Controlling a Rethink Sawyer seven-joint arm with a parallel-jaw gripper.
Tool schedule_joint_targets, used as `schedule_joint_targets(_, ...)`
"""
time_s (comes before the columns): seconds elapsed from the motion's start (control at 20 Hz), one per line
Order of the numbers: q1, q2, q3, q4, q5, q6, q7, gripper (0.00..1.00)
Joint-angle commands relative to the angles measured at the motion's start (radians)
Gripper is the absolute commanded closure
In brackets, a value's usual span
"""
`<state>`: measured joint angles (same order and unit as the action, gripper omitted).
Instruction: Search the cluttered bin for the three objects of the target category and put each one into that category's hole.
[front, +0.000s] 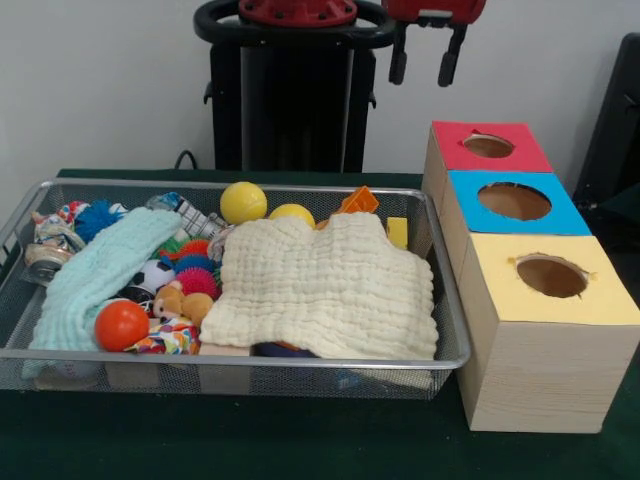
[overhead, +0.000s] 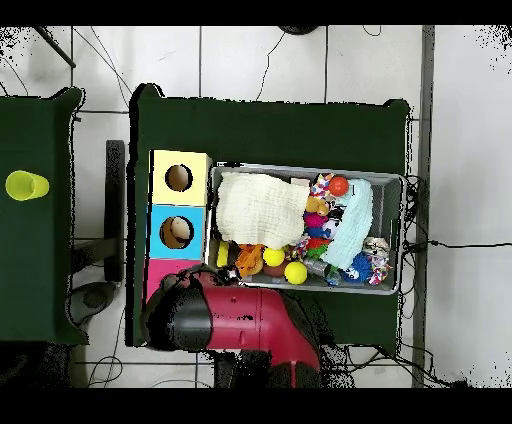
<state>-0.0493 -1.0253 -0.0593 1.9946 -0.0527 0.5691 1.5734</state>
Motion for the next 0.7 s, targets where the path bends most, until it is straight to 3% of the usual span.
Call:
schedule_joint_targets(0.05,-0.052,0.107,-0.006,-0.137,-0.025,-0.058,0.158,0.00)
schedule_joint_targets(0.7,0.009,0.225,-0.080,-0.194,0.039,-0.115,0.290,0.00)
